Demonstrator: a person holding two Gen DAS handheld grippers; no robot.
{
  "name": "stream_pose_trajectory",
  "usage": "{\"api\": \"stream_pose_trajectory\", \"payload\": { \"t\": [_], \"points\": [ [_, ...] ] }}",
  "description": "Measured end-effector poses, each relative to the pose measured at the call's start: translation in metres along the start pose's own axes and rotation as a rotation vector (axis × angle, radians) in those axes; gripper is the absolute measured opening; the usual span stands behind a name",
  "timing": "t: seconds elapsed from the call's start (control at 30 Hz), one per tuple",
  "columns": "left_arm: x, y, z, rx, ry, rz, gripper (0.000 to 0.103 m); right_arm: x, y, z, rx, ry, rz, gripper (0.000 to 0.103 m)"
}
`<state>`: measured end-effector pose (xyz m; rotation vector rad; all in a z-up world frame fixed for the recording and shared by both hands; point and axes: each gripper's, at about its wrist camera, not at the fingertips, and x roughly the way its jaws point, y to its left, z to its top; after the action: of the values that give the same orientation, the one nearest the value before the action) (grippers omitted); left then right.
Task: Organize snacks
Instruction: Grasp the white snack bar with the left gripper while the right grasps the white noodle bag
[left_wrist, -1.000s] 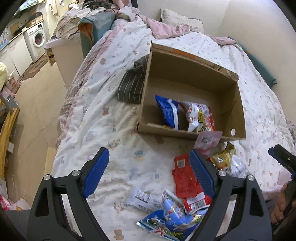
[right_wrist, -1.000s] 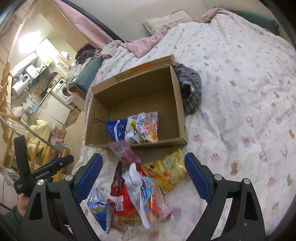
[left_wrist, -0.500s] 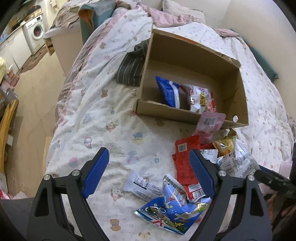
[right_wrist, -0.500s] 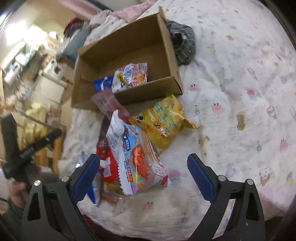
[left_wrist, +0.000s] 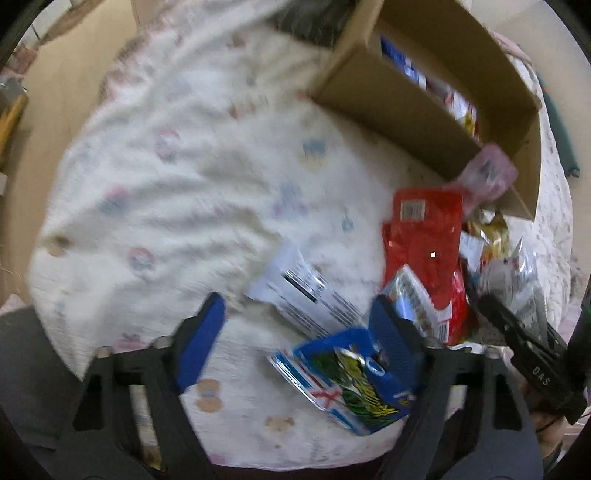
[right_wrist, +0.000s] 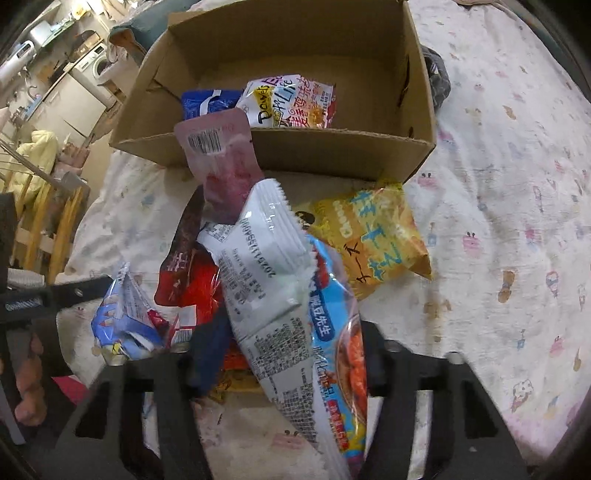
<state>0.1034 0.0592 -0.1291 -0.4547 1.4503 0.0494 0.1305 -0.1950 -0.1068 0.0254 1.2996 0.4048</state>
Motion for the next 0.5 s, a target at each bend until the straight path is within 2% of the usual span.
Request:
{"api": "stream_pose_trajectory", "payload": {
  "t": [0.07, 0.17, 0.33, 0.4, 0.5],
  "points": [
    [0.01, -0.006, 0.0, -0.001, 0.039, -0.02, 0.057, -0.002, 0.0, 0.0, -0.006, -0.012, 0.0, 0.051],
    [0.021, -0.012, 0.002, -0.022, 0.062, -0.034, 0.055, -0.011, -0.004, -0.002, 0.006, -0.037, 0.02, 0.05],
    [0.04, -0.023, 0.009, -0.026, 0.076, 0.017, 0.05, -0.026, -0.011, -0.004, 0.032, -0.082, 0.054, 0.05],
    [0.044, -0.029, 0.012, -0.014, 0.067, 0.05, 0.04, -0.03, -0.014, -0.004, 0.047, -0.096, 0.065, 0.05],
    [0.047, -0.039, 0.014, 0.028, 0.05, 0.094, 0.036, -0.033, -0.019, -0.003, 0.067, -0.113, 0.077, 0.05]
  ]
}}
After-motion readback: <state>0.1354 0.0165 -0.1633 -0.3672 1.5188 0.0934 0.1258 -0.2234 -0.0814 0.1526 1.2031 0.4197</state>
